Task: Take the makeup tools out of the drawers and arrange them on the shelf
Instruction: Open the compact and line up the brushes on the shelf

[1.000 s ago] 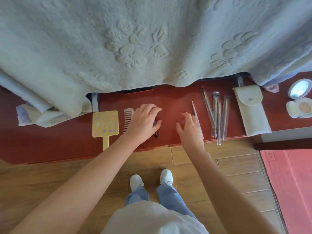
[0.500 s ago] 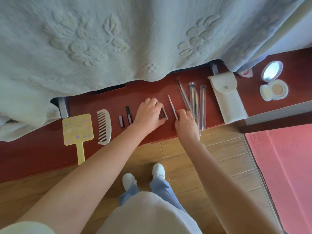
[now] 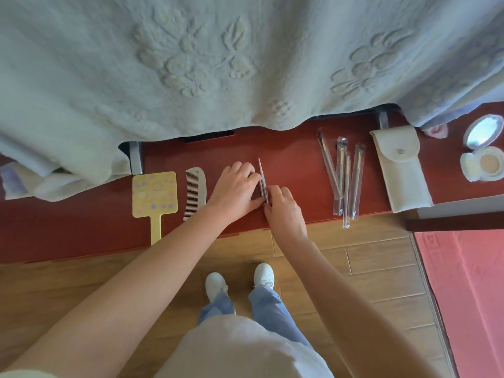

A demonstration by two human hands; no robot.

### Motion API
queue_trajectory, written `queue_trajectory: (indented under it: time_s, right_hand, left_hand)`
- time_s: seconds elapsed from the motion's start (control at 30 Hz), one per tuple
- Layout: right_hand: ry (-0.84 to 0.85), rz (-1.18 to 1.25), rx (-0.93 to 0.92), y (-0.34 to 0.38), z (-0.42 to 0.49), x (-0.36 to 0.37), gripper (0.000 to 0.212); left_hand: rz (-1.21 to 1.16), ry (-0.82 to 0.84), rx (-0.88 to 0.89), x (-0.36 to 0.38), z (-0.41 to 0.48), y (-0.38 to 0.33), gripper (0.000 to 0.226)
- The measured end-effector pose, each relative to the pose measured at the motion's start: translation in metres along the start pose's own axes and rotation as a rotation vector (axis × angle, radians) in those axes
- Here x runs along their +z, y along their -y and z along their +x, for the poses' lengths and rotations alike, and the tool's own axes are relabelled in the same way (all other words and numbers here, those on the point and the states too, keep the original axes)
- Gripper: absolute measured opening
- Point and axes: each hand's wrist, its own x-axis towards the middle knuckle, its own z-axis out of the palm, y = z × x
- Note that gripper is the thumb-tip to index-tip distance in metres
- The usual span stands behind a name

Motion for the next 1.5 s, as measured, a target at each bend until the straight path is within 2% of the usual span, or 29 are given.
queue_trajectory:
  time_s: [0.3, 0.53, 0.67, 0.8, 1.0, 1.2, 1.3, 1.4, 1.5]
  right_hand:
    - [0.060, 0.008, -0.068, 0.019, -0.003, 0.016, 0.029]
    - [0.042, 0.076, -0.047, 0.018, -0.002, 0.016, 0.027]
    - [-0.050, 0.183, -0.024, 0.004, -0.004, 0.001, 0.026]
    - [-0.187, 0.166, 0.095, -0.032, -0.003, -0.033, 0.031]
    - [-0.290, 0.108, 0.267, -0.082, -0.001, -0.074, 0.029]
    - [-0.305, 0.026, 0.371, -0.111, 0.010, -0.088, 0.029]
    - [-0.280, 0.018, 0.391, -0.118, 0.016, -0.087, 0.025]
    - [-0.258, 0.010, 0.391, -0.122, 0.021, -0.084, 0.032]
    - [-0.228, 0.026, 0.324, -0.121, 0.024, -0.081, 0.036]
  left_hand:
    - [0.027, 0.000, -0.041, -0.011, -0.020, 0.021, 0.042]
    - [0.015, -0.010, -0.035, -0.011, -0.022, 0.021, 0.046]
    - [-0.022, -0.088, -0.022, -0.012, -0.014, 0.011, 0.038]
    - [-0.111, -0.136, 0.052, -0.006, 0.007, -0.016, 0.027]
    - [-0.219, -0.074, 0.168, 0.011, 0.050, -0.070, 0.026]
    - [-0.202, 0.010, 0.184, 0.024, 0.084, -0.106, 0.047]
    - [-0.181, 0.050, 0.197, 0.029, 0.088, -0.113, 0.048]
    - [-0.157, 0.083, 0.209, 0.034, 0.085, -0.111, 0.046]
    - [-0.135, 0.086, 0.221, 0.035, 0.076, -0.107, 0.049]
